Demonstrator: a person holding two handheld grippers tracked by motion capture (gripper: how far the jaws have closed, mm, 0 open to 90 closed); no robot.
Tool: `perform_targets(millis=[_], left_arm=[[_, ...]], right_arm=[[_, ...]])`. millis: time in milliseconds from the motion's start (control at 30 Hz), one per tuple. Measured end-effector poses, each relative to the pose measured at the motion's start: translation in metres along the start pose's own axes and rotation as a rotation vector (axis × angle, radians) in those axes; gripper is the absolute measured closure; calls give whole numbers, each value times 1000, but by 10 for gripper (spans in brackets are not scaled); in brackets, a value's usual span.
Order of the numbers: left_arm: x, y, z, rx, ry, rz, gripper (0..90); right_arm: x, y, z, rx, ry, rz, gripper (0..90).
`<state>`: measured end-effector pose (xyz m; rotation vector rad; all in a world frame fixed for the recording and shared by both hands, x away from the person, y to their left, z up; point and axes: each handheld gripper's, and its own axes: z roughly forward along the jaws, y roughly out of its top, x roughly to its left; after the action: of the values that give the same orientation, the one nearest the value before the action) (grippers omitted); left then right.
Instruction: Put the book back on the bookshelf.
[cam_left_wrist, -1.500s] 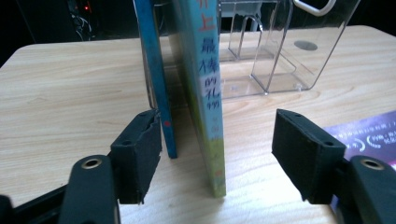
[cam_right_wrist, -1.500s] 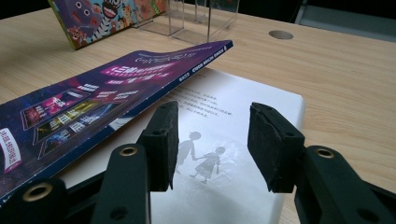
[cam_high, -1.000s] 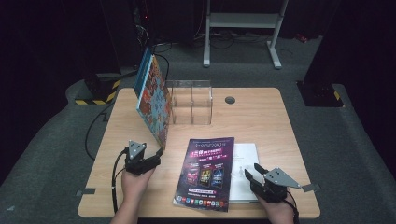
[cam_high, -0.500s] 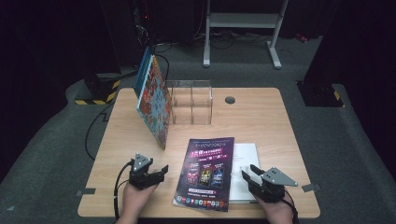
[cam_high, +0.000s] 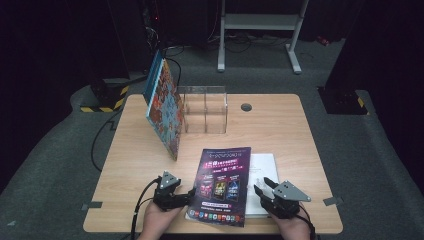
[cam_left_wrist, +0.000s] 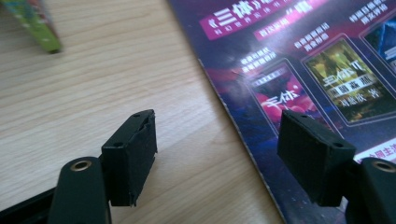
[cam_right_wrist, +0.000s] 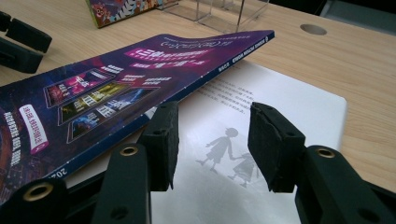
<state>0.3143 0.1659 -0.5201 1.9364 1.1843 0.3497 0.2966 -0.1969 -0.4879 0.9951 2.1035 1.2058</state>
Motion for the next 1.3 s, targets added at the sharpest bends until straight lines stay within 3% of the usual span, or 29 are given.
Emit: perform_targets(millis=[200,433,633,800,1033,1300], left_arm=[[-6,2,8,12,-16,4,301],[-8,4,13,28,-8,46,314],[-12,6,17,35,20,84,314],[-12,5,17,30,5,90,331],[-15,3,16,17,8,97,393],[-21,4,18,16,1,95,417]], right_arm=[[7,6,3,13,11,10,522],[10,16,9,31,-7,65,545],[15,29,20,34,-4,80,492],[22,37,30,53,7,90,468],[21,30,35,114,43,162,315],[20,25,36,140,29,160,274]])
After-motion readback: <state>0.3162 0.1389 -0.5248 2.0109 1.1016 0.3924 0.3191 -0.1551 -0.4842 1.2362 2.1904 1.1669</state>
